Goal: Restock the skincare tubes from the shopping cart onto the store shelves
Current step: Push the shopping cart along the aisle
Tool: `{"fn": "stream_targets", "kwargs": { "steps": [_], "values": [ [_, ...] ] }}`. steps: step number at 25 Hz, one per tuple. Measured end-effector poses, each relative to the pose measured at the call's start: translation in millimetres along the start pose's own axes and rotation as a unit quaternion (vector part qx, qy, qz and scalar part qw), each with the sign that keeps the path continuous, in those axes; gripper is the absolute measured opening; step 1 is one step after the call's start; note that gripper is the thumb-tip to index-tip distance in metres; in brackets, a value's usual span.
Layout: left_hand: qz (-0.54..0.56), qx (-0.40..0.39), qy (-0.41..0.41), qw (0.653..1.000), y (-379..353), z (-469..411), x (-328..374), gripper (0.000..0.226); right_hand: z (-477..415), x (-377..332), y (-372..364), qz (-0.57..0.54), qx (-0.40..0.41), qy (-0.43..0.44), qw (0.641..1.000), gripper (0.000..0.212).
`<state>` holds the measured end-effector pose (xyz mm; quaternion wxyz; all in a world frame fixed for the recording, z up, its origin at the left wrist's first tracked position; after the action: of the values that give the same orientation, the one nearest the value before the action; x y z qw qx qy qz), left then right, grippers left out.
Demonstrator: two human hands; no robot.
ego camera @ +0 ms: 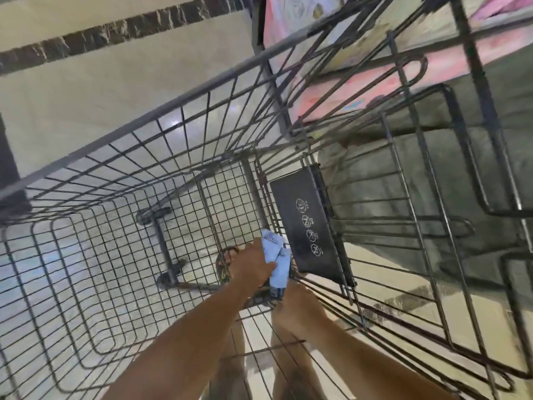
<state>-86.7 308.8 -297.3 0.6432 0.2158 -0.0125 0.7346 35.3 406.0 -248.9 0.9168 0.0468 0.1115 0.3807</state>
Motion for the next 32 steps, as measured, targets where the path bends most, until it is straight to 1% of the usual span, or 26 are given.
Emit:
{"fn": "stream_targets", "kwargs": {
  "steps": [2,5,8,10,13,16,17,19,21,22,24,27,29,32],
  "values": [
    [0.037,-0.004,-0.015,0.999,4,9,1,0.049,2,1,-3,-0.009,-0.018,-0.01,1.0,0.048],
    [0.073,0.02,-0.012,0.997,17,29,-13,0.037,5,-1,7,-0.053,-0.013,-0.009,0.998,0.037],
    [0.113,0.027,-0.004,0.993,32,54,-33,0.03,8,-13,19,-0.12,-0.004,-0.011,0.993,0.024],
    [0.148,0.027,-0.007,0.989,38,64,-48,0.031,5,-20,20,-0.148,0.0,-0.025,0.989,0.022],
    [0.213,0.056,-0.011,0.975,47,80,-67,0.039,-12,-20,10,-0.204,0.02,-0.059,0.977,0.04],
    [0.285,0.062,0.011,0.957,44,89,-90,0.053,-41,-19,-1,-0.235,0.061,-0.088,0.966,0.051],
    [0.3,0.068,0.011,0.951,44,91,-97,0.056,-37,-24,3,-0.233,0.085,-0.097,0.964,0.055],
    [0.32,0.08,0.007,0.944,43,95,-110,0.061,-35,-28,5,-0.203,0.128,-0.125,0.963,0.072],
    [0.335,0.084,0.001,0.939,41,95,-123,0.063,-36,-26,4,-0.163,0.143,-0.15,0.965,0.089],
    [0.342,0.083,-0.002,0.936,41,96,-128,0.063,-38,-25,2,-0.145,0.146,-0.158,0.966,0.093],
    [0.358,0.083,0.002,0.93,41,100,-137,0.063,-45,-24,-1,-0.101,0.147,-0.168,0.97,0.096],
    [0.364,0.088,-0.009,0.927,45,103,-145,0.069,-52,-22,-5,-0.065,0.155,-0.179,0.969,0.093],
    [0.373,0.084,-0.01,0.924,47,107,-150,0.069,-54,-22,-7,-0.063,0.158,-0.179,0.969,0.09],
    [0.372,0.073,0.001,0.925,50,115,-157,0.071,-48,-27,-4,-0.094,0.152,-0.151,0.972,0.086]
  ]
}}
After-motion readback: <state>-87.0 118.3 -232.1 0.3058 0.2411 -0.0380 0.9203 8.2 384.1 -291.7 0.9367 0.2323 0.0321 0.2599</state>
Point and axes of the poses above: each hand's wrist, its own z-axis away from the middle knuckle, its own y-axis out of the back of the hand, x = y × z, the point moved 10 cm from there along -z, towards the middle knuckle, and after that the axes turned 12 degrees about -x, right-handed, at the moved point
